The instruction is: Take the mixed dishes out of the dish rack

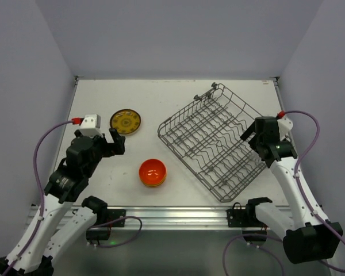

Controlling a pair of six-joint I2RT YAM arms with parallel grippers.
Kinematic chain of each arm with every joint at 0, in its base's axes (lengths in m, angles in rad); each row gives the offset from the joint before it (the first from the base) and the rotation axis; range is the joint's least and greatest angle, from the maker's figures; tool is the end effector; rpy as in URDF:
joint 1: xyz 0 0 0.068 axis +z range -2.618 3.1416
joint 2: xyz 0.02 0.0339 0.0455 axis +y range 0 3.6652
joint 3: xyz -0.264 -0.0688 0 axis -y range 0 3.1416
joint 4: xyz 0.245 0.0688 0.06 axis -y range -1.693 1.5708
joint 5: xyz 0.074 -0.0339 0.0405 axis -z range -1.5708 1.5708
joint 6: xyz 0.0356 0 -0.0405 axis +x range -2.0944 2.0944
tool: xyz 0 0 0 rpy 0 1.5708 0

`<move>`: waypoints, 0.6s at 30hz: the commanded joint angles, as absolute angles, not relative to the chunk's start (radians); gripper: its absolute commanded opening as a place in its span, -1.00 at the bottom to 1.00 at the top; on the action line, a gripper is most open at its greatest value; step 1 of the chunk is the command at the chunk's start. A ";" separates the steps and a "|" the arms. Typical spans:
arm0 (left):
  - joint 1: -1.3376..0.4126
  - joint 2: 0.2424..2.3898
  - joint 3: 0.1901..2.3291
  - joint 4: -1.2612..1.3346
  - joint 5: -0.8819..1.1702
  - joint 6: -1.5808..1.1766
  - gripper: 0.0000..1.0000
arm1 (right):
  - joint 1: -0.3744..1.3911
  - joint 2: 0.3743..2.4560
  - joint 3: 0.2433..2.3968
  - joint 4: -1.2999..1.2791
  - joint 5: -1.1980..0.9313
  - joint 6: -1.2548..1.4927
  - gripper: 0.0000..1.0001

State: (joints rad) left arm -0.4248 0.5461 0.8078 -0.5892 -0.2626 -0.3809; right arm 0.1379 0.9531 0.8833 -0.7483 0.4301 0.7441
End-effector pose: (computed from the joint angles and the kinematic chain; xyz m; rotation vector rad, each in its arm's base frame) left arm 0.1115 -0.0403 0.3371 -0.1372 1.8929 -0.3011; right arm 0.1886 0.0112 0.2939 0.8716 2.1252 -0.0660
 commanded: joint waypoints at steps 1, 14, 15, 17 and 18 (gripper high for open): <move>-0.466 0.629 0.818 -0.580 -0.310 -0.405 1.00 | 0.095 0.995 0.888 -0.772 0.526 0.839 0.98; -0.497 0.603 0.818 -0.588 -0.344 -0.416 1.00 | 0.031 1.091 0.847 -0.743 0.563 0.833 0.85; -0.503 0.606 0.819 -0.591 -0.345 -0.416 1.00 | 0.031 1.097 0.842 -0.738 0.557 0.838 0.84; -0.503 0.606 0.819 -0.591 -0.345 -0.416 1.00 | 0.031 1.103 0.830 -0.718 0.542 0.842 0.80; -0.503 0.604 0.819 -0.589 -0.345 -0.416 1.00 | 0.031 1.109 0.825 -0.713 0.538 0.845 0.79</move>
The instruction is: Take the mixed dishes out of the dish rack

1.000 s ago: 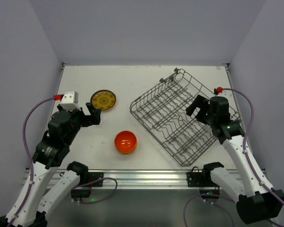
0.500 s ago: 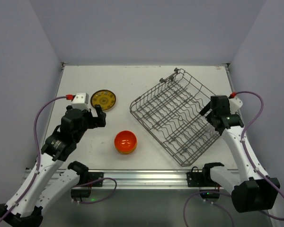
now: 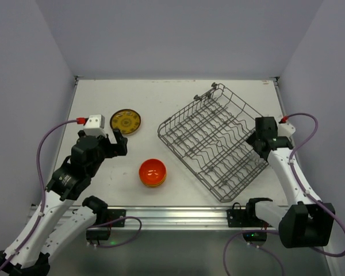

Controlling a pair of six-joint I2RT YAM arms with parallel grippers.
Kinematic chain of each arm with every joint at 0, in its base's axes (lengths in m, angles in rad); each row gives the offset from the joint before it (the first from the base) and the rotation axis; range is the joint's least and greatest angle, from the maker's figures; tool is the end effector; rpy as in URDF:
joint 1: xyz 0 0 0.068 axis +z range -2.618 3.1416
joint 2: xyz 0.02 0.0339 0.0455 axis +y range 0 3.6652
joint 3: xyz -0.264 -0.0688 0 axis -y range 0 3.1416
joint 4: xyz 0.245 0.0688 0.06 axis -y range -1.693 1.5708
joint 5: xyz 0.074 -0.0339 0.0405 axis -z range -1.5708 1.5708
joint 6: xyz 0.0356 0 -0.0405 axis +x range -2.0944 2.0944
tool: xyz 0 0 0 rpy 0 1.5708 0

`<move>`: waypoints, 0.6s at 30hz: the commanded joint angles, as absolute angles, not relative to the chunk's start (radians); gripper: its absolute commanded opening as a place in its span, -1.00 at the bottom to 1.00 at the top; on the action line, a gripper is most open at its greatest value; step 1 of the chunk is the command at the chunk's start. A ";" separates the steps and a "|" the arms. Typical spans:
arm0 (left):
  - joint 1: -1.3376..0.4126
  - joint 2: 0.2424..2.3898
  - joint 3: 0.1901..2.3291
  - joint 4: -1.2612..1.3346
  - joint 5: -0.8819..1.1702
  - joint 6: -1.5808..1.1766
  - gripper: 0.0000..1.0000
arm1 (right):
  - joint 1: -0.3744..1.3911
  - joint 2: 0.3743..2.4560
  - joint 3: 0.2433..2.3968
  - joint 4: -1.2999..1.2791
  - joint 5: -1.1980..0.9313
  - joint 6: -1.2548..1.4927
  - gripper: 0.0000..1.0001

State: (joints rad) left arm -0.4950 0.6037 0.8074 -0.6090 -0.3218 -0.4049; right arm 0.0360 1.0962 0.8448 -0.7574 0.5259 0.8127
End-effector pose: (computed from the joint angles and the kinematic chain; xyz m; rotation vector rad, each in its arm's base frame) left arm 0.1193 -0.0516 0.3292 -0.1208 1.9605 -0.2744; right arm 0.2079 -0.0104 0.2568 1.0844 2.1568 -0.3044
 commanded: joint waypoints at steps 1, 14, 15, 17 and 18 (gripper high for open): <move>-0.505 0.601 0.819 -0.591 -0.341 -0.416 1.00 | 0.031 1.112 0.816 -0.707 0.535 0.845 0.78; -0.538 0.597 0.815 -0.580 -0.318 -0.408 1.00 | 0.029 1.210 0.782 -0.627 0.557 0.856 0.62; -0.541 0.595 0.815 -0.580 -0.319 -0.407 1.00 | 0.029 1.212 0.781 -0.626 0.560 0.857 0.61; -0.546 0.594 0.815 -0.578 -0.319 -0.407 1.00 | 0.029 1.210 0.773 -0.617 0.561 0.859 0.56; -0.548 0.594 0.813 -0.578 -0.318 -0.407 1.00 | 0.029 1.210 0.772 -0.617 0.566 0.861 0.53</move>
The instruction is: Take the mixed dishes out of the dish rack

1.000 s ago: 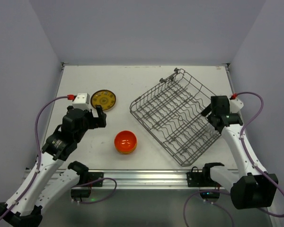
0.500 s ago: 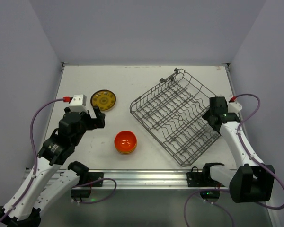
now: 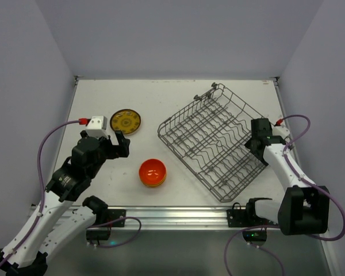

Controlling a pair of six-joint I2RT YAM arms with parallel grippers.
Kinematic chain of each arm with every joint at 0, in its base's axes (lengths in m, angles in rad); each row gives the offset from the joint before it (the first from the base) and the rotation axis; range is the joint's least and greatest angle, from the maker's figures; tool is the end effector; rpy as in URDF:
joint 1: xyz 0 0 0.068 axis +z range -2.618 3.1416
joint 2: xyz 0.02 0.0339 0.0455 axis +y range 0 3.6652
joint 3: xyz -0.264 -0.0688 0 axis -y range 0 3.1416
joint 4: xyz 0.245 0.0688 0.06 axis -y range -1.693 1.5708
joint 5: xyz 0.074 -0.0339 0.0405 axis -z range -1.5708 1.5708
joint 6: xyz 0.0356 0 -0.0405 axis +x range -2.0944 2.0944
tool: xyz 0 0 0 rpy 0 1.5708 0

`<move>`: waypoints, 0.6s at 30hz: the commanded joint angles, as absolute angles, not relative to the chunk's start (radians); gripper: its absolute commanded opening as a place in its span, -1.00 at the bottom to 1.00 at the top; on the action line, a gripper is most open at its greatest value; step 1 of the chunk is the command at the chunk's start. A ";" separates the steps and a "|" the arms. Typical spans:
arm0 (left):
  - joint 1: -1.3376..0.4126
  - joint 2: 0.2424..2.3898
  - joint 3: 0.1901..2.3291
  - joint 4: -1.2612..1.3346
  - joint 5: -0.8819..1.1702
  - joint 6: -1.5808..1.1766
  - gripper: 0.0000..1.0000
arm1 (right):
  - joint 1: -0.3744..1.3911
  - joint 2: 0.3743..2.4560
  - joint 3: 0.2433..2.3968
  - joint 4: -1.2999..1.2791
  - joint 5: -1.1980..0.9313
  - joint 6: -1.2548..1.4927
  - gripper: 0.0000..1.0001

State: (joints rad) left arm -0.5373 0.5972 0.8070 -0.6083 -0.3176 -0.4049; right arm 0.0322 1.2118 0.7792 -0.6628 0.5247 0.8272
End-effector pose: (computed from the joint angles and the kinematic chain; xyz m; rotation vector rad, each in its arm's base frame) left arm 0.1158 -0.0561 0.3298 -0.0779 1.9595 -0.3094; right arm 0.2233 -0.0107 0.2192 1.1075 2.2216 -0.3547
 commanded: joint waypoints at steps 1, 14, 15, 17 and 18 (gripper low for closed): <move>-0.546 0.595 0.815 -0.578 -0.318 -0.407 1.00 | 0.029 1.210 0.770 -0.617 0.569 0.861 0.50; -0.552 0.597 0.813 -0.577 -0.316 -0.407 1.00 | 0.029 1.229 0.772 -0.617 0.589 0.864 0.24; -0.554 0.595 0.813 -0.577 -0.318 -0.407 1.00 | 0.029 1.229 0.772 -0.617 0.586 0.864 0.20; -0.552 0.595 0.812 -0.577 -0.318 -0.407 1.00 | 0.029 1.229 0.772 -0.617 0.577 0.862 0.19; -0.552 0.595 0.813 -0.577 -0.319 -0.407 1.00 | 0.029 1.229 0.773 -0.617 0.574 0.862 0.15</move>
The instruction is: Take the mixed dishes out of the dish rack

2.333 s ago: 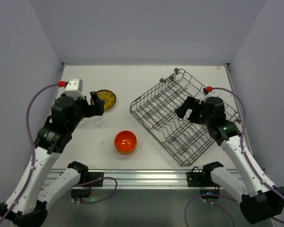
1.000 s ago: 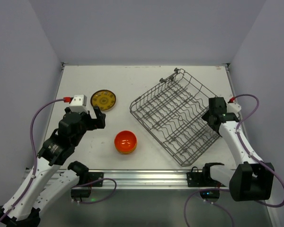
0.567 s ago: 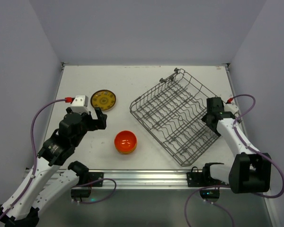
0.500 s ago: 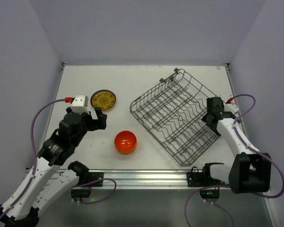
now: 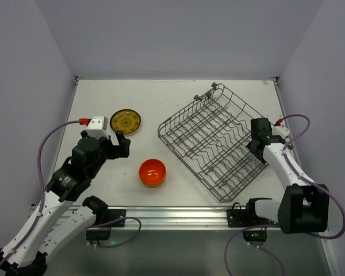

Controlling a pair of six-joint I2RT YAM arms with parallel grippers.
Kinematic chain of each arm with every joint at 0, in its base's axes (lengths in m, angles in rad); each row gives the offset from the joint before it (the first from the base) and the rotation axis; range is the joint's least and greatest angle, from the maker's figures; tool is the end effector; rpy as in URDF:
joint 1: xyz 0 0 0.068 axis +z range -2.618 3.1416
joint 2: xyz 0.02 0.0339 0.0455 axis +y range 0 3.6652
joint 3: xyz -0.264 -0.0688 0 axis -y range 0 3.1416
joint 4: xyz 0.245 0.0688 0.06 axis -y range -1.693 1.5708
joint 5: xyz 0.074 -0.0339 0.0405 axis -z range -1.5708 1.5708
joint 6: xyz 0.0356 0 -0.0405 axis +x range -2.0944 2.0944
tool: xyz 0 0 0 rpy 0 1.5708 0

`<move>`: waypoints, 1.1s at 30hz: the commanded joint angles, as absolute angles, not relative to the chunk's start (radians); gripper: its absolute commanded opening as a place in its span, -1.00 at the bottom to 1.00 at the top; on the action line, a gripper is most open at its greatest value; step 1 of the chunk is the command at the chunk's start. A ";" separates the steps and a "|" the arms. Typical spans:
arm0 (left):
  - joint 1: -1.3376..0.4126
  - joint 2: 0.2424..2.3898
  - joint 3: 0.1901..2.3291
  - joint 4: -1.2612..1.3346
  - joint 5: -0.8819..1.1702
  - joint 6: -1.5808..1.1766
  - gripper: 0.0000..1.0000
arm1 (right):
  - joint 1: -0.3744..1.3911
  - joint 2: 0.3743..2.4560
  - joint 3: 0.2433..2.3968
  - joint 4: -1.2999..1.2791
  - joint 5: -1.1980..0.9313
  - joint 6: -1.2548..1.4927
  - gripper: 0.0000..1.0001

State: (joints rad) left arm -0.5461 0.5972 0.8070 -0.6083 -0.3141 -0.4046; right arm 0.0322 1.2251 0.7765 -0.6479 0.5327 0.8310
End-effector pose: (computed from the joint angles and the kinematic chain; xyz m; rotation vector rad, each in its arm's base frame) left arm 0.1153 -0.0572 0.3298 -0.0667 1.9611 -0.3182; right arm 0.2256 -0.0108 0.2166 1.1121 2.2153 -0.3629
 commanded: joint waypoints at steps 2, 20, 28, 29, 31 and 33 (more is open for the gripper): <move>-0.554 0.595 0.813 -0.578 -0.321 -0.407 1.00 | 0.029 1.226 0.773 -0.617 0.574 0.856 0.09; -0.552 0.592 0.813 -0.580 -0.325 -0.408 1.00 | 0.029 1.103 0.796 -0.649 0.534 0.858 -0.45; -0.552 0.594 0.815 -0.580 -0.327 -0.408 1.00 | 0.029 1.022 0.825 -0.686 0.505 0.836 -0.49; -0.552 0.594 0.813 -0.580 -0.327 -0.408 1.00 | 0.029 1.009 0.827 -0.687 0.496 0.833 -0.52; -0.552 0.591 0.813 -0.580 -0.328 -0.408 1.00 | 0.031 0.982 0.830 -0.686 0.463 0.819 -0.54; -0.552 0.594 0.815 -0.580 -0.328 -0.408 1.00 | 0.029 0.937 0.841 -0.686 0.421 0.799 -0.57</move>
State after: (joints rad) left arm -0.5461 0.5968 0.8070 -0.6083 -0.3149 -0.4049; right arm 0.0322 0.9989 0.7822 -0.6918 0.4671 0.8215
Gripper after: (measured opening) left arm 0.997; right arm 0.523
